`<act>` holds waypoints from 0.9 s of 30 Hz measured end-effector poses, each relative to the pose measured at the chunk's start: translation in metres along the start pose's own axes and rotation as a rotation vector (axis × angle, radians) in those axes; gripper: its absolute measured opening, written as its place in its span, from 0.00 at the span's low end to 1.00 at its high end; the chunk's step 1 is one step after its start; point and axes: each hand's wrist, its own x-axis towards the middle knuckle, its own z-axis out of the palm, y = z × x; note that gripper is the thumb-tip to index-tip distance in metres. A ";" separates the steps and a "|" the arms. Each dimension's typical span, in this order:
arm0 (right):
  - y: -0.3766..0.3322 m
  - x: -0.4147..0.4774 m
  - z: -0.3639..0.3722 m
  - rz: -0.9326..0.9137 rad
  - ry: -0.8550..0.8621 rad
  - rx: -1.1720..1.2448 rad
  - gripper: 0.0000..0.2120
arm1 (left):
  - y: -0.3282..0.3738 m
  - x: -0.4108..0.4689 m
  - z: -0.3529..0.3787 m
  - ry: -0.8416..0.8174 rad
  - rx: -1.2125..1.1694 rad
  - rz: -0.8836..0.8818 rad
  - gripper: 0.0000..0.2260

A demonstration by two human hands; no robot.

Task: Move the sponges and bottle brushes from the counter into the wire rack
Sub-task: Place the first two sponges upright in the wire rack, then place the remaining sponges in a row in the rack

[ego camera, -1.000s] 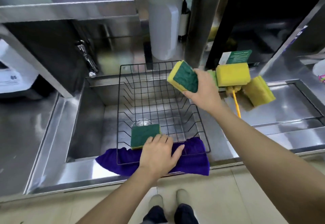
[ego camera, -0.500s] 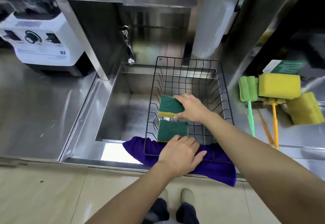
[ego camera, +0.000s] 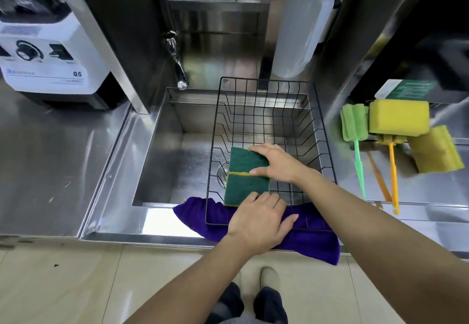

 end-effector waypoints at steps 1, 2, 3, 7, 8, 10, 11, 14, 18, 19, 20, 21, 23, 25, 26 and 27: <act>-0.001 0.000 0.002 -0.011 0.020 0.001 0.30 | 0.000 0.000 0.000 -0.006 0.004 0.001 0.20; -0.001 0.001 0.004 -0.021 0.039 -0.006 0.30 | 0.000 0.001 0.000 -0.012 0.008 0.001 0.20; -0.002 0.001 0.006 -0.025 0.055 -0.019 0.30 | 0.001 0.001 0.001 -0.016 0.013 -0.002 0.20; -0.002 0.002 0.008 -0.027 0.069 -0.099 0.31 | 0.002 0.000 0.000 -0.056 0.013 -0.011 0.20; -0.003 0.001 0.008 -0.026 0.058 -0.116 0.31 | 0.002 0.001 -0.001 -0.072 0.008 -0.011 0.20; -0.002 0.000 0.005 -0.023 0.040 -0.152 0.32 | 0.002 0.004 -0.003 -0.111 -0.002 -0.008 0.21; -0.003 -0.002 0.004 -0.021 0.043 -0.179 0.32 | 0.003 0.006 -0.003 -0.129 0.000 -0.006 0.21; -0.001 -0.010 -0.004 -0.007 0.123 -0.207 0.30 | 0.011 0.015 -0.005 -0.203 -0.011 0.005 0.23; 0.013 -0.031 -0.031 0.009 0.297 -0.108 0.24 | 0.032 0.027 0.000 -0.277 -0.002 0.052 0.32; 0.018 -0.038 -0.040 0.023 0.350 -0.100 0.21 | 0.037 0.030 0.003 -0.281 0.011 0.073 0.33; 0.026 -0.045 -0.049 0.046 0.412 -0.092 0.19 | 0.042 0.032 0.005 -0.284 0.017 0.082 0.34; 0.035 -0.052 -0.058 0.075 0.490 -0.080 0.17 | 0.047 0.034 0.007 -0.288 0.018 0.079 0.35; 0.056 -0.066 -0.073 0.155 0.675 -0.032 0.13 | 0.054 0.040 0.010 -0.314 0.024 0.065 0.37; 0.080 -0.081 -0.086 0.262 0.860 0.052 0.13 | 0.059 0.045 0.012 -0.355 0.049 0.050 0.35; 0.091 -0.089 -0.092 0.323 0.938 0.089 0.13 | 0.062 0.048 0.013 -0.380 0.059 0.037 0.32; 0.101 -0.097 -0.097 0.383 1.001 0.108 0.14 | 0.065 0.050 0.013 -0.402 0.065 0.021 0.30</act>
